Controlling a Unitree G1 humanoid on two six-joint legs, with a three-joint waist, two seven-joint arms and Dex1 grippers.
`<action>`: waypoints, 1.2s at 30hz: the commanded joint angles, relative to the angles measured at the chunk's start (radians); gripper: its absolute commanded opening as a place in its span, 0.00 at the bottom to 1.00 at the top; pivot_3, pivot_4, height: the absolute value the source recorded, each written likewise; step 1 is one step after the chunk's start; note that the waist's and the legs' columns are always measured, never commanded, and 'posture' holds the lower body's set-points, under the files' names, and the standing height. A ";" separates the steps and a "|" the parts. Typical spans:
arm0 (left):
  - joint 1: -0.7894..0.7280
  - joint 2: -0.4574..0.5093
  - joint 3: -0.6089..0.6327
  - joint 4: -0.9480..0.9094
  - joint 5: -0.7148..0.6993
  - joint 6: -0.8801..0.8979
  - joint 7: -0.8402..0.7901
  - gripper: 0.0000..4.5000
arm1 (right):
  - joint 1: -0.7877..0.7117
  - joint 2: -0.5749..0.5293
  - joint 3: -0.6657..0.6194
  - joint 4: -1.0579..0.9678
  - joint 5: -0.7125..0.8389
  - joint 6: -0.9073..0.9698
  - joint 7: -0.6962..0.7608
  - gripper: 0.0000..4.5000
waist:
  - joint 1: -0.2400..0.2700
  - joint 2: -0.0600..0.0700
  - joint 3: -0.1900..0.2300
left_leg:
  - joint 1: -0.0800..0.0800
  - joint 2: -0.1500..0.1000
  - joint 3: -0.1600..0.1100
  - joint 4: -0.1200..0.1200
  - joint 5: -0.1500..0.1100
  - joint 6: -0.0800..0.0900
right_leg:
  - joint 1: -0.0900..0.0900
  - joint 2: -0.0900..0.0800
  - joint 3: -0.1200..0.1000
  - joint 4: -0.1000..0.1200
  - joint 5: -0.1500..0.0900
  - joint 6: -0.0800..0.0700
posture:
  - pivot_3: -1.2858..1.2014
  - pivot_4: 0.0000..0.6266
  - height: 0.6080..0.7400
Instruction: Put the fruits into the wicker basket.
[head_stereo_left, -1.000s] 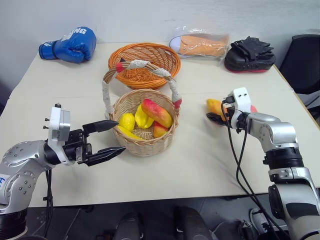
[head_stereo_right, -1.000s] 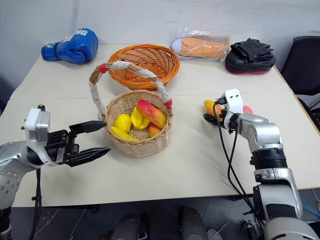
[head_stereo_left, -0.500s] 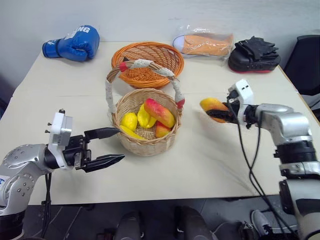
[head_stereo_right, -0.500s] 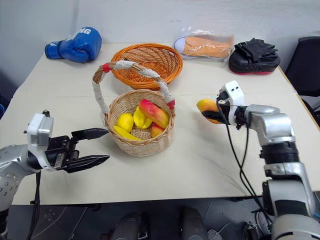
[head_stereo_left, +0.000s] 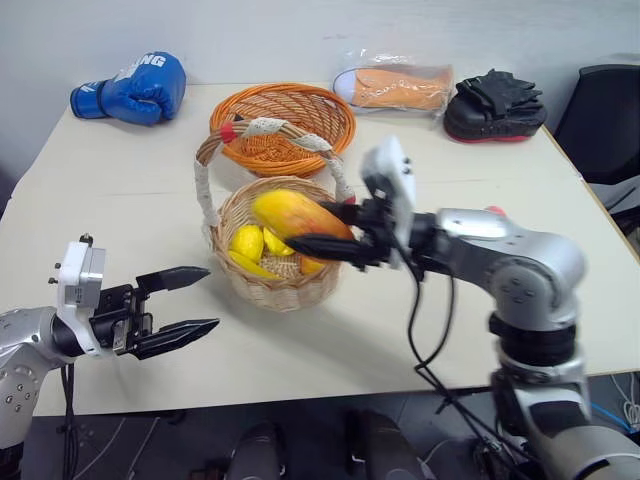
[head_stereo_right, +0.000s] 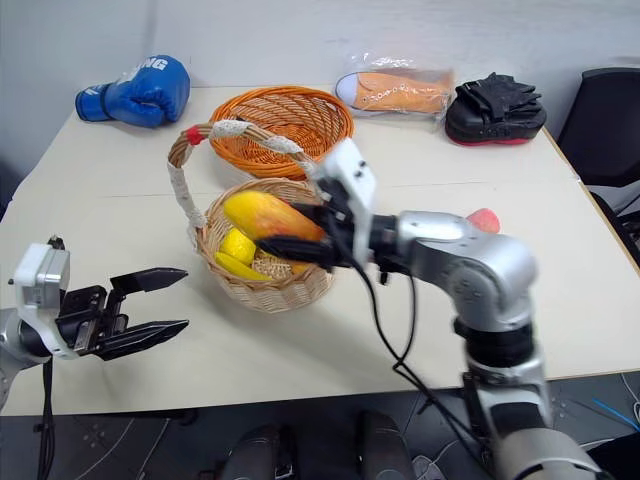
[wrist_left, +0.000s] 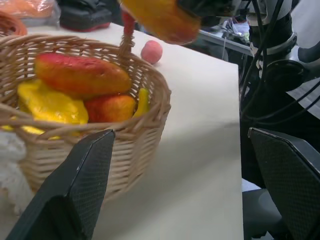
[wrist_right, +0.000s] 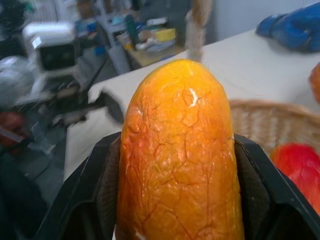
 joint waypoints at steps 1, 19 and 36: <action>-0.012 0.001 0.038 -0.033 -0.040 0.008 0.023 1.00 | -0.018 -0.002 0.065 0.052 -0.116 -0.065 -0.054 0.54 | 0.003 -0.001 0.000 | -0.002 0.000 0.000 0.001 0.000 0.001 | -0.002 0.000 0.000 0.000 0.000 0.001 | 0.52 0.24 1.00; -0.190 -0.010 -0.138 -0.077 -0.071 0.086 0.046 1.00 | 0.678 -0.230 -0.296 -0.240 -0.081 -0.625 0.300 0.99 | 0.015 -0.002 -0.001 | 0.000 -0.007 0.001 0.000 -0.001 0.006 | 0.006 0.001 0.002 -0.010 0.004 0.008 | 0.52 0.24 1.00; -0.367 -0.073 -0.260 -0.024 -0.026 0.071 0.072 1.00 | 1.254 -0.078 -0.741 0.160 -0.269 -1.193 0.143 0.99 | -0.001 -0.001 -0.001 | 0.015 -0.007 0.004 -0.004 -0.001 0.003 | 0.013 0.005 0.010 -0.007 0.004 0.007 | 0.52 0.24 1.00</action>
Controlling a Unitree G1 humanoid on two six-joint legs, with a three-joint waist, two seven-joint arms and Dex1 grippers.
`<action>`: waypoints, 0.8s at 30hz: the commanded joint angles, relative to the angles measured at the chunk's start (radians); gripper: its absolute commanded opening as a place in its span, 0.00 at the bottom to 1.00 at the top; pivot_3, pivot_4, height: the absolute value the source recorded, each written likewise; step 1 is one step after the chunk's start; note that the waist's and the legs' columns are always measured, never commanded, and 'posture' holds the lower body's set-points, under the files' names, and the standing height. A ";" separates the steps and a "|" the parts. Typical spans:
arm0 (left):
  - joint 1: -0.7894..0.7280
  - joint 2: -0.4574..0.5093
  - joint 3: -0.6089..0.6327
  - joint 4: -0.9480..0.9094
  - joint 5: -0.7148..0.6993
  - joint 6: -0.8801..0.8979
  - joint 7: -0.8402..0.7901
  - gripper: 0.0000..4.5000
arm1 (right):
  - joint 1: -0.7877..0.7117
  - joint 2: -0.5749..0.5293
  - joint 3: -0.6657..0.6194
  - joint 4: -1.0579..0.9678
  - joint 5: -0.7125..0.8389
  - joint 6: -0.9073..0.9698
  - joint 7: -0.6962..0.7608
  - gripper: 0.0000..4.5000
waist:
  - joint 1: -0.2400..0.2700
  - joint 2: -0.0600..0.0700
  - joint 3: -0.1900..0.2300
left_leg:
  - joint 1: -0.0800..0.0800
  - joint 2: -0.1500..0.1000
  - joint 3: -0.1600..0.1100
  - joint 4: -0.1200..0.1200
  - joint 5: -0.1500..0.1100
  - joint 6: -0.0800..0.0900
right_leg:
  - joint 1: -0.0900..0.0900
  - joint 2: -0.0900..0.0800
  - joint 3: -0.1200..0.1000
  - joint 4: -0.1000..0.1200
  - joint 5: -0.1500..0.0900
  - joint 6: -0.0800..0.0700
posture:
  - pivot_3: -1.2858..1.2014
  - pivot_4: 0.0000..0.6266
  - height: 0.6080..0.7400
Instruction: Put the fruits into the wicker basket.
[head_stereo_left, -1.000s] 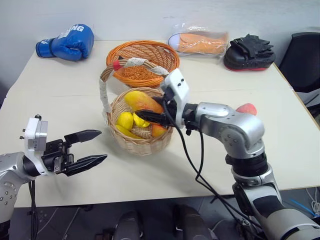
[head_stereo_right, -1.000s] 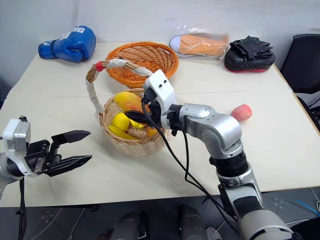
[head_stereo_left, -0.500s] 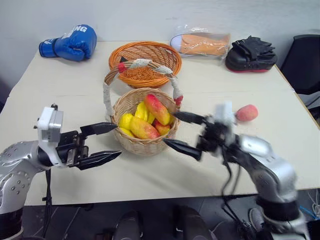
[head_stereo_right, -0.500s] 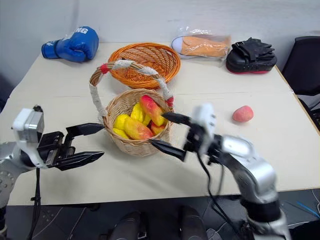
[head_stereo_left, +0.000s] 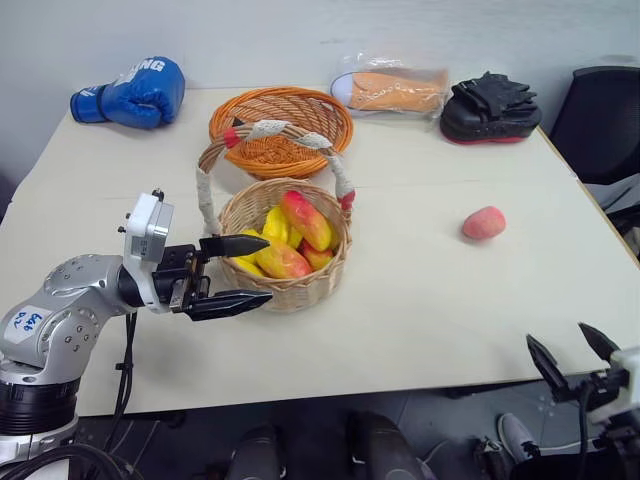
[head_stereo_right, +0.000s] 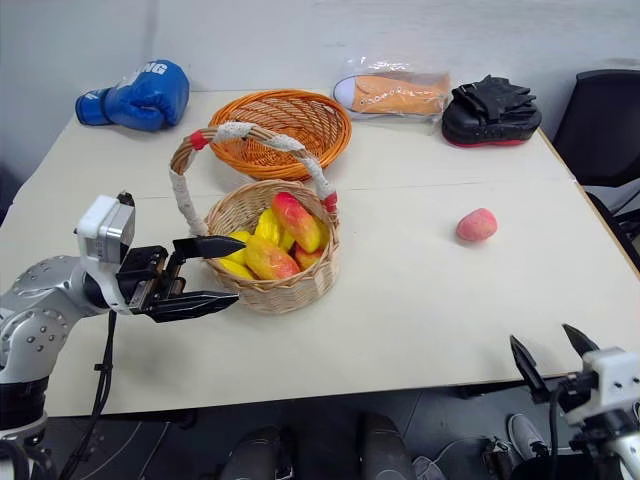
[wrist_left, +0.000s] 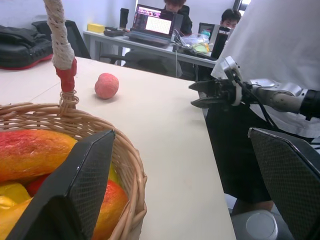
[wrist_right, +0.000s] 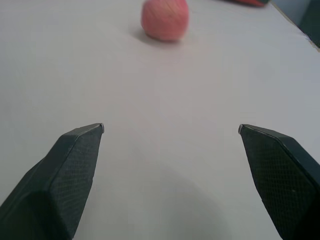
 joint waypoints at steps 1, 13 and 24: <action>-0.010 -0.014 0.010 -0.037 -0.009 -0.008 0.025 1.00 | -0.028 0.006 0.016 -0.027 0.023 -0.036 -0.021 0.99 | 0.001 0.000 0.000 | 0.000 0.000 0.000 0.000 0.000 0.000 | 0.000 0.000 0.000 0.000 0.000 0.000 | 0.52 0.24 1.00; -0.001 -0.033 0.004 -0.046 0.039 -0.054 0.039 1.00 | -0.682 -0.326 0.199 0.249 0.017 0.337 -0.056 0.99 | 0.010 0.002 0.001 | 0.000 -0.001 0.001 0.002 0.000 0.001 | -0.001 0.000 0.003 0.003 0.000 0.000 | 0.52 0.24 1.00; -0.004 -0.011 0.049 -0.051 0.043 -0.066 0.060 1.00 | -1.125 -0.314 0.360 0.701 -0.122 0.384 -0.142 0.99 | 0.010 0.002 0.001 | -0.004 -0.002 0.002 0.004 0.002 0.002 | -0.003 -0.001 0.003 0.003 0.000 0.000 | 0.52 0.24 1.00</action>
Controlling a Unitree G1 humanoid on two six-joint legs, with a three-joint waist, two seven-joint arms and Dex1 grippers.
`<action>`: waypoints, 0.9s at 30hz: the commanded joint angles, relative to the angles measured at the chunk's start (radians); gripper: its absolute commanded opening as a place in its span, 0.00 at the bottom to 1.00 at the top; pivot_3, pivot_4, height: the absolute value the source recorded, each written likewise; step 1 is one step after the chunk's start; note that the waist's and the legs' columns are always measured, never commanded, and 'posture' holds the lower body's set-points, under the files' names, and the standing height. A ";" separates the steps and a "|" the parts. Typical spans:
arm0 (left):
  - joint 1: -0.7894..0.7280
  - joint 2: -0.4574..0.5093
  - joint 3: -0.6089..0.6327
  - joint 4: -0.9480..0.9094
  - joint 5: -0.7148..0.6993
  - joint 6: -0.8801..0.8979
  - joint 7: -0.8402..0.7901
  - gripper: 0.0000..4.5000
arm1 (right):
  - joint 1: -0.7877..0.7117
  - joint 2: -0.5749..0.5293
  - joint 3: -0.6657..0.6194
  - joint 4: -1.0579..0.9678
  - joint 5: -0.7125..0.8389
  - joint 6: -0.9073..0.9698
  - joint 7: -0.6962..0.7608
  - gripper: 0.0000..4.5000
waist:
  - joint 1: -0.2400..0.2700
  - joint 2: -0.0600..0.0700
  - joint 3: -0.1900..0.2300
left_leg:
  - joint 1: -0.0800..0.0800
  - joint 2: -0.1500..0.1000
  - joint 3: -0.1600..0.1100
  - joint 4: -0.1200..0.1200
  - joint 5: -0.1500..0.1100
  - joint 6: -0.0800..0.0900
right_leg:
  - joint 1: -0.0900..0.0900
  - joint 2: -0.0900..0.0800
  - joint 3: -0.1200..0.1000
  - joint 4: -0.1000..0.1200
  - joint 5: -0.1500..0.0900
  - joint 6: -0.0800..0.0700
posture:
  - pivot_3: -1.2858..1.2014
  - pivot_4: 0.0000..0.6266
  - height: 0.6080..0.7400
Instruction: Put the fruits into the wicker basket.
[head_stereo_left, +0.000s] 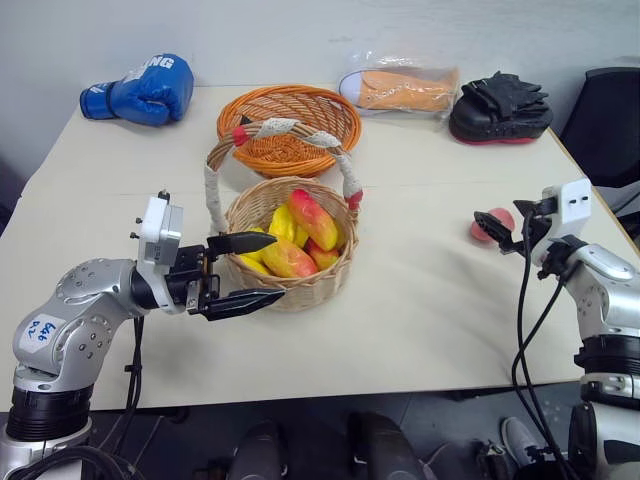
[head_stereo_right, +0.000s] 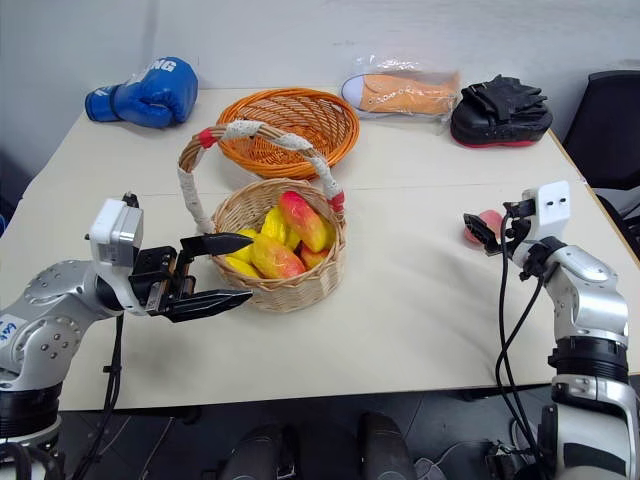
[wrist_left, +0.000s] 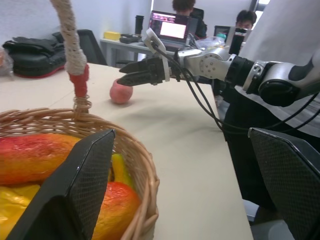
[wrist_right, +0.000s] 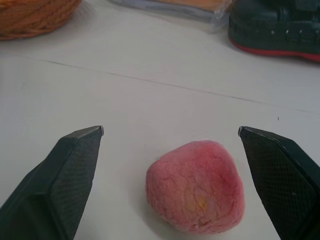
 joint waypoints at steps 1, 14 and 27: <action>-0.015 0.025 0.047 -0.008 0.004 -0.026 -0.001 1.00 | -0.095 -0.007 0.002 0.072 -0.033 -0.023 -0.044 0.99 | -0.003 0.000 0.000 | 0.000 0.000 0.001 0.000 0.000 0.000 | 0.000 0.000 0.001 0.001 0.000 0.000 | 0.52 0.24 1.00; -0.008 0.044 0.051 -0.034 -0.010 -0.018 0.016 1.00 | -0.215 0.020 0.022 0.409 -0.053 -0.035 0.065 0.79 | -0.002 0.000 0.000 | 0.000 0.001 0.002 0.000 0.000 0.000 | -0.001 0.001 0.002 0.000 0.000 0.000 | 0.52 0.24 1.00; 0.116 0.102 0.154 -0.012 0.011 -0.053 -0.039 1.00 | 0.144 -0.154 0.186 -0.522 0.218 0.188 0.638 0.64 | -0.004 0.002 0.001 | 0.000 0.003 0.002 -0.002 -0.002 -0.002 | -0.002 0.002 0.002 -0.002 -0.001 0.002 | 0.52 0.24 1.00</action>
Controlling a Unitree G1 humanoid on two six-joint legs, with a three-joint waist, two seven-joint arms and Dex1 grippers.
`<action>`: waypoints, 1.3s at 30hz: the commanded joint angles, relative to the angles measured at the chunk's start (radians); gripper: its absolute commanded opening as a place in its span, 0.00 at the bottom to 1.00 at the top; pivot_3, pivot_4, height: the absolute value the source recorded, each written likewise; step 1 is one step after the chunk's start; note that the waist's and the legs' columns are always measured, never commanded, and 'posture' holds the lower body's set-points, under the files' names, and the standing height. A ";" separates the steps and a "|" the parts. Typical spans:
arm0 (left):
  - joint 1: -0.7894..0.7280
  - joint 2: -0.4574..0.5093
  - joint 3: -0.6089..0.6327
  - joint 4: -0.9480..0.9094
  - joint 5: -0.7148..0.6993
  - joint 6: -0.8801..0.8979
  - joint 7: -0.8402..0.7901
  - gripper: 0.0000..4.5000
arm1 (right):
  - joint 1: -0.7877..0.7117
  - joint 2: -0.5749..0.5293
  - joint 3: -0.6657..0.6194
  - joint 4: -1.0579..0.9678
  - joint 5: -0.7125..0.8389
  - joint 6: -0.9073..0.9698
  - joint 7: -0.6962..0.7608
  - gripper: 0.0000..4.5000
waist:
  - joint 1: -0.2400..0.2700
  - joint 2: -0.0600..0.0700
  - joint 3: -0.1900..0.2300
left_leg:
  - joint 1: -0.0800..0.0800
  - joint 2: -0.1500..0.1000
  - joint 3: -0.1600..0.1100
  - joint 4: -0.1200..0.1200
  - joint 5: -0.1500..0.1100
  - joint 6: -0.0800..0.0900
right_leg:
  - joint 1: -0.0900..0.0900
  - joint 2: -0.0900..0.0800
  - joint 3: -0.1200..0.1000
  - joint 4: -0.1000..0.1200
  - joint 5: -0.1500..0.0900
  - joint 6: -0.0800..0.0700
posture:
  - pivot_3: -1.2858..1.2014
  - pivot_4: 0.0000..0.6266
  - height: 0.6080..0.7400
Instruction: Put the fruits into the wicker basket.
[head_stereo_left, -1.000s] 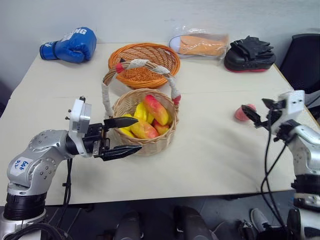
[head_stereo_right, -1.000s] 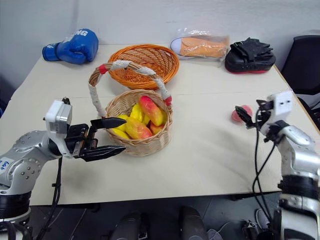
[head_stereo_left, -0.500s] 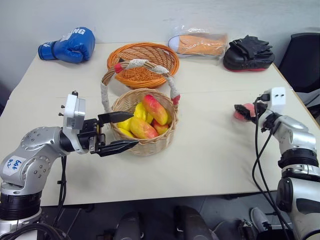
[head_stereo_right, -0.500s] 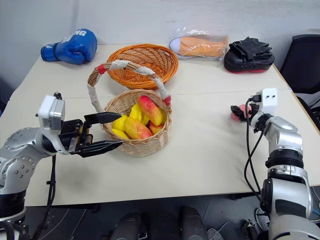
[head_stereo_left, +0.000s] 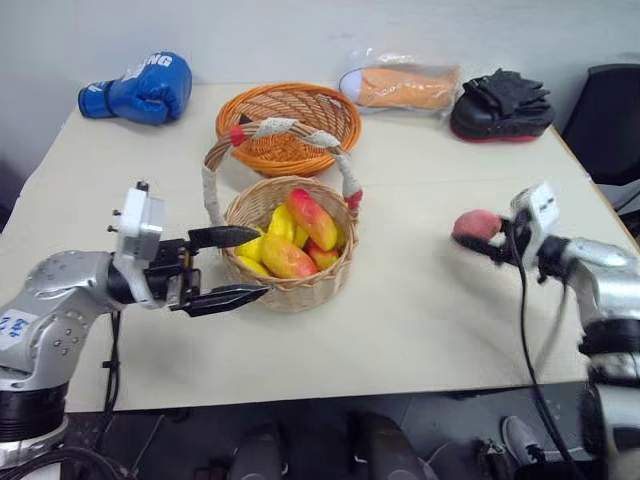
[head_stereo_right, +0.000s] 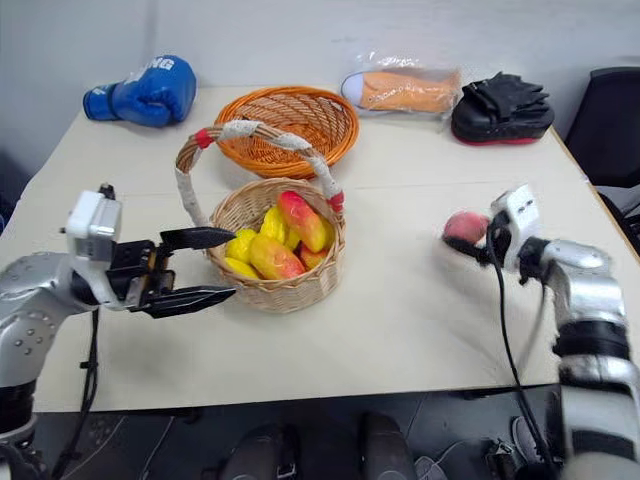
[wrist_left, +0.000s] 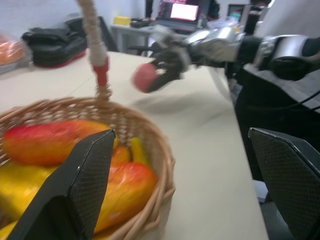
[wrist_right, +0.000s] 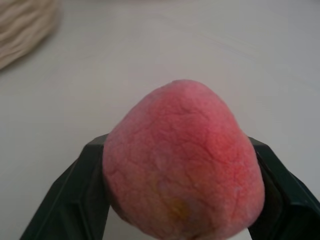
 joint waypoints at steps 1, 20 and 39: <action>0.081 0.005 0.073 -0.025 0.015 -0.046 -0.013 1.00 | 0.022 -0.012 -0.005 -0.334 0.193 0.212 0.027 0.64 | -0.012 0.000 0.000 | 0.001 0.001 0.002 0.001 0.000 0.000 | 0.000 0.000 0.000 0.001 0.000 0.000 | 0.52 0.24 1.00; 0.438 -0.133 0.221 -0.176 -0.032 -0.065 0.103 1.00 | -0.350 0.581 0.375 -0.376 0.005 0.323 -0.621 0.99 | -0.024 -0.004 -0.001 | -0.001 0.007 0.001 0.001 -0.003 -0.001 | -0.004 -0.002 -0.002 0.005 -0.001 -0.008 | 0.52 0.24 1.00; 0.332 -0.082 0.316 -0.071 -0.077 -0.074 0.140 1.00 | 0.079 0.126 0.033 -0.445 0.166 0.113 -0.162 0.99 | -0.013 -0.004 -0.002 | 0.002 0.005 0.001 0.000 -0.007 0.005 | 0.000 0.001 -0.005 -0.001 0.001 -0.008 | 0.52 0.24 1.00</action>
